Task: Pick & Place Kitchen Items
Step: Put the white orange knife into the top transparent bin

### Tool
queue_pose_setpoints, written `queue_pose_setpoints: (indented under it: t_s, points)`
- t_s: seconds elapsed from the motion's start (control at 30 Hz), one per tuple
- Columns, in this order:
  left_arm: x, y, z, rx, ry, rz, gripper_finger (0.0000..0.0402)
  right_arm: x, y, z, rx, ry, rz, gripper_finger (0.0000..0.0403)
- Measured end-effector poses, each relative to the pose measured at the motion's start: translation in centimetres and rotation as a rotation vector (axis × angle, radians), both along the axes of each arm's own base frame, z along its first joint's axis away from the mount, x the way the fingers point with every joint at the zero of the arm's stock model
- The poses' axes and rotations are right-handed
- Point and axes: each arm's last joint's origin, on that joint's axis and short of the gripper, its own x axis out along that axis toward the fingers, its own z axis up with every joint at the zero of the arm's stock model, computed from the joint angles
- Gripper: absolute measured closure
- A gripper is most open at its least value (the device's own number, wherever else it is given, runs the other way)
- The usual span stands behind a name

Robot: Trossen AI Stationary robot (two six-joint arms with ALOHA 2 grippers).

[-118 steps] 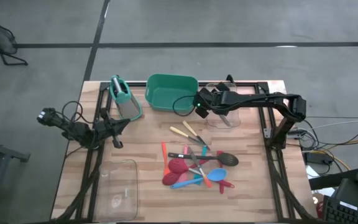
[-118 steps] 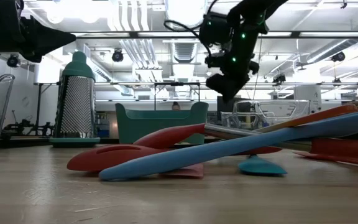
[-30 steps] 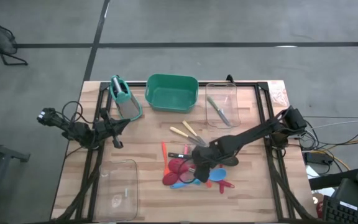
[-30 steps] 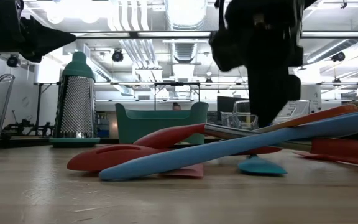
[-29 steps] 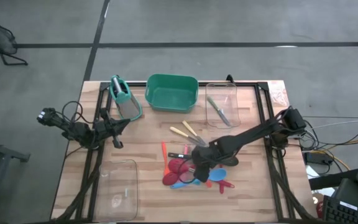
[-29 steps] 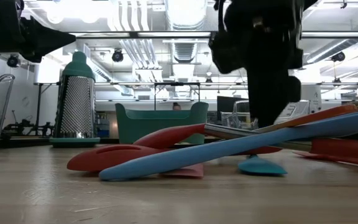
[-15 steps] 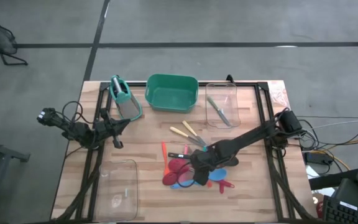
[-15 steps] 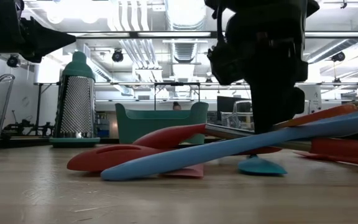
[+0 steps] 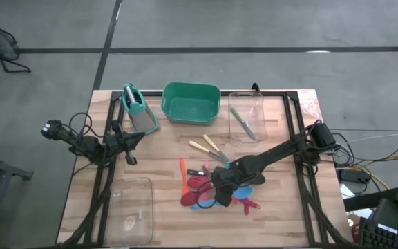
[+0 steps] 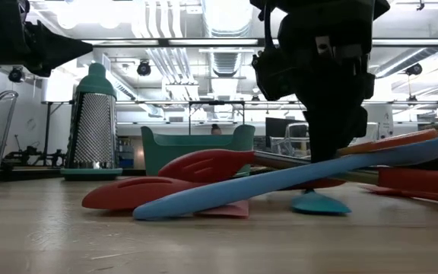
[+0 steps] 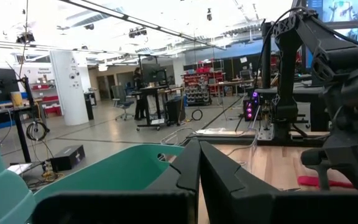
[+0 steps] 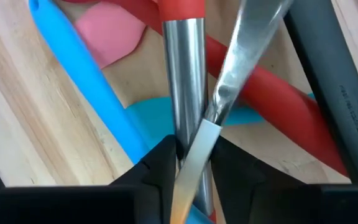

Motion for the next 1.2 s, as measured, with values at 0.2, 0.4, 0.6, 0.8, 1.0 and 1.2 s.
queue_pose_setpoints:
  t_s: [0.2, 0.4, 0.6, 0.8, 1.0, 1.2]
  points:
    - [0.0, 0.0, 0.0, 0.000, 0.000, 0.000, 0.0390, 0.3, 0.0, 0.5, 0.002, -0.021, 0.015, 0.0335]
    - [0.0, 0.0, 0.0, 0.000, 0.000, 0.000, 0.0390, 0.4, 0.2, 0.8, 0.006, -0.031, 0.027, 0.0335]
    - [0.0, 0.0, 0.0, 0.000, 0.000, -0.001, 0.0390, 0.4, 0.1, 1.0, -0.009, -0.020, 0.063, 0.0368]
    - [0.0, 0.0, 0.0, 0.000, 0.000, 0.000, 0.0390, 0.3, 0.1, 1.1, -0.021, -0.016, 0.073, 0.0387]
    - [0.0, 0.0, 0.0, 0.000, 0.000, 0.000, 0.0390, 0.3, -0.1, 1.1, -0.022, -0.017, 0.071, 0.0377]
    - [0.0, 0.0, 0.0, 0.000, 0.000, 0.000, 0.0390, 0.3, -0.6, 1.7, -0.025, -0.035, 0.065, 0.0376]
